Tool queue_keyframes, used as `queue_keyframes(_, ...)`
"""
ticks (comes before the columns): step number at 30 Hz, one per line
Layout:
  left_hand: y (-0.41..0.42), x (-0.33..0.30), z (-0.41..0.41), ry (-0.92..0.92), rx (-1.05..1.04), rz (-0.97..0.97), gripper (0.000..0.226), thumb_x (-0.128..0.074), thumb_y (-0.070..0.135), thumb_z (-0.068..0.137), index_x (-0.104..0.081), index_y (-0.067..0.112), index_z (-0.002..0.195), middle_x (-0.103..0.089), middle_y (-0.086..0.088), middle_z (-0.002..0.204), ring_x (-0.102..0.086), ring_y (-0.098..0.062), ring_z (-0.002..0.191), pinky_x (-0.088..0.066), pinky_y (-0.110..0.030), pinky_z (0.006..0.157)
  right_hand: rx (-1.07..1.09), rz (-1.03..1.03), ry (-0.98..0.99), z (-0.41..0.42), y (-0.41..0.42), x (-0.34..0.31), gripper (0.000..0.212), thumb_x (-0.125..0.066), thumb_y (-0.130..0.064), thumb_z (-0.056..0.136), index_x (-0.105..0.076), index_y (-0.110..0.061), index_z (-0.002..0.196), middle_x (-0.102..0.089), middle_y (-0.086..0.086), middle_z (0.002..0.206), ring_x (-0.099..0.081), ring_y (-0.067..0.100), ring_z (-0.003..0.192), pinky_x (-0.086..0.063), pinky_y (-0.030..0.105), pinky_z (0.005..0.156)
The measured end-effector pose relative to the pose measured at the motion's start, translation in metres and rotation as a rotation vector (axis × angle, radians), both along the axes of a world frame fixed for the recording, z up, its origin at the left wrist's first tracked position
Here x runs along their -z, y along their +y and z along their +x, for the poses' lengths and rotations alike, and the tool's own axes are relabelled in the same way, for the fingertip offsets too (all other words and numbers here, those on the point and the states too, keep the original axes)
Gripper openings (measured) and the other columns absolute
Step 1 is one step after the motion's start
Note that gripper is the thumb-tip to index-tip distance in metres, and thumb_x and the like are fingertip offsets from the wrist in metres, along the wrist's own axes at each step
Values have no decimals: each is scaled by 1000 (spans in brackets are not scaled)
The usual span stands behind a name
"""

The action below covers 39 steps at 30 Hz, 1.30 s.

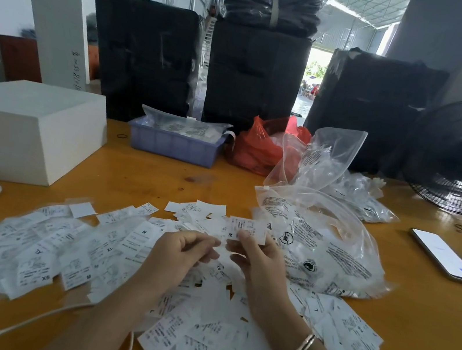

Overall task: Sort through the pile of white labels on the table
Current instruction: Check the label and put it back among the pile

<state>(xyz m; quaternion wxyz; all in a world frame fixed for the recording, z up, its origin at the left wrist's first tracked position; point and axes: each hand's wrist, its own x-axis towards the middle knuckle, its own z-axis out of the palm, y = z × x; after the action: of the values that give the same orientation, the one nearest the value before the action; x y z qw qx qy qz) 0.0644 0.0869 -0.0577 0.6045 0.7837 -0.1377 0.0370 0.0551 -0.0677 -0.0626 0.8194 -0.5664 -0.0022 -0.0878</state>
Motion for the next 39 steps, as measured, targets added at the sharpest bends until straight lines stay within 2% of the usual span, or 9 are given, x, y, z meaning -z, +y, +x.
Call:
queue_keyframes(4, -1, 0, -1, -10, 15, 37, 13, -58, 28, 91, -69, 34, 89, -73, 19, 77, -65, 5, 74, -48, -9, 60, 43, -144, 23, -1, 2, 0, 8, -67, -21, 86, -67, -15, 82, -70, 2, 73, -62, 11, 67, -49, 23, 63)
queue_keyframes(8, -1, -1, -1, -23, -2, 18, 12, -58, 29, 91, -67, 32, 85, -72, 18, 76, -65, 3, 73, -49, -9, 61, 23, -189, 37, -3, 4, -1, 9, -69, -22, 84, -67, -17, 77, -68, 0, 69, -60, 10, 65, -49, 23, 62)
queue_keyframes(13, 0, -1, -1, -21, -25, -19, 13, -57, 26, 92, -68, 32, 89, -73, 16, 78, -66, 3, 74, -48, -7, 62, 9, -201, 26, -4, 3, -1, 8, -68, -20, 86, -67, -17, 78, -67, 0, 69, -61, 11, 65, -49, 22, 61)
queue_keyframes(16, 0, 0, -1, -16, -29, -28, 12, -59, 24, 91, -69, 28, 86, -73, 15, 77, -66, 1, 72, -48, -7, 62, -27, -232, 24, -4, 4, -1, 5, -64, -15, 88, -67, -15, 84, -66, -2, 68, -61, 11, 65, -48, 22, 59)
queue_keyframes(23, 1, -1, 1, -31, -54, -17, 9, -62, 23, 89, -69, 29, 86, -73, 16, 75, -65, 3, 70, -46, -5, 60, 26, -41, -9, -4, -2, -2, 9, -60, -15, 91, -65, -9, 85, -68, 8, 74, -59, 12, 61, -49, 19, 57)
queue_keyframes(30, 0, -1, 1, -29, -56, -33, 5, -67, 21, 85, -69, 25, 84, -73, 15, 73, -67, 3, 70, -47, -6, 61, -7, -186, -6, -5, 4, -1, 9, -62, -16, 90, -66, -12, 84, -68, 4, 71, -60, 13, 63, -51, 22, 61)
queue_keyframes(35, 0, -2, 0, -19, -59, -54, 5, -68, 20, 84, -69, 25, 84, -73, 15, 74, -67, 2, 71, -47, -6, 62, 40, -126, -16, -6, 1, -3, 10, -60, -15, 91, -65, -11, 84, -67, 3, 69, -59, 11, 61, -50, 20, 59)
queue_keyframes(39, 0, -2, -1, -38, -68, -45, 3, -68, 21, 84, -69, 24, 84, -73, 16, 75, -67, 3, 71, -47, -6, 62, -7, -181, 7, -6, 3, -2, 10, -62, -14, 90, -65, -10, 82, -68, 4, 68, -60, 13, 62, -51, 22, 60)
